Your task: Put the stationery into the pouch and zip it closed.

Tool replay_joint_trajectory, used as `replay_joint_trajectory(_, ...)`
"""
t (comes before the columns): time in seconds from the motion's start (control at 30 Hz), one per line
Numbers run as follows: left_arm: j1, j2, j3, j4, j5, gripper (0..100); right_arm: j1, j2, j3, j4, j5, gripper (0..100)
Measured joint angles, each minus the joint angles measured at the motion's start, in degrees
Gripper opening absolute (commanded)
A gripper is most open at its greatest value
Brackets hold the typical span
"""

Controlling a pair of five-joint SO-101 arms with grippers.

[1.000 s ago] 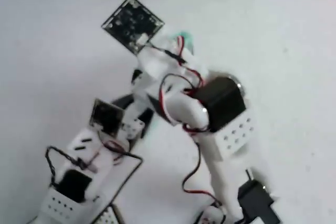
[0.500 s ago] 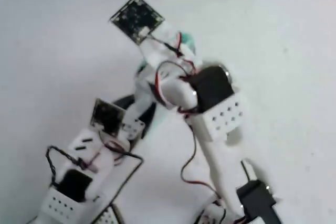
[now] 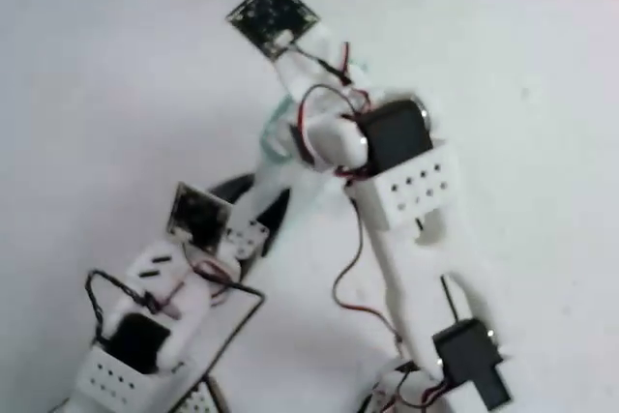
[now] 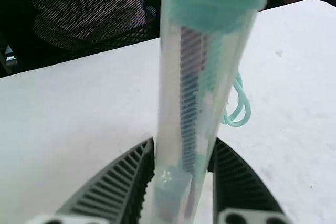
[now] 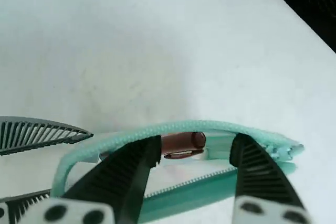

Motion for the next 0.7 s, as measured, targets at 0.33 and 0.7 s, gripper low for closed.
replay_joint_trajectory(0.33, -0.35, 0.0, 0.0, 0.0, 0.0, 16, 3.69, -7.21, -11.69, 2.64, 0.26, 21.5)
replay_joint_trajectory(0.7, -0.35, 0.0, 0.0, 0.0, 0.0, 8, 16.35, -5.36, -9.76, 2.99, -9.67, 21.5)
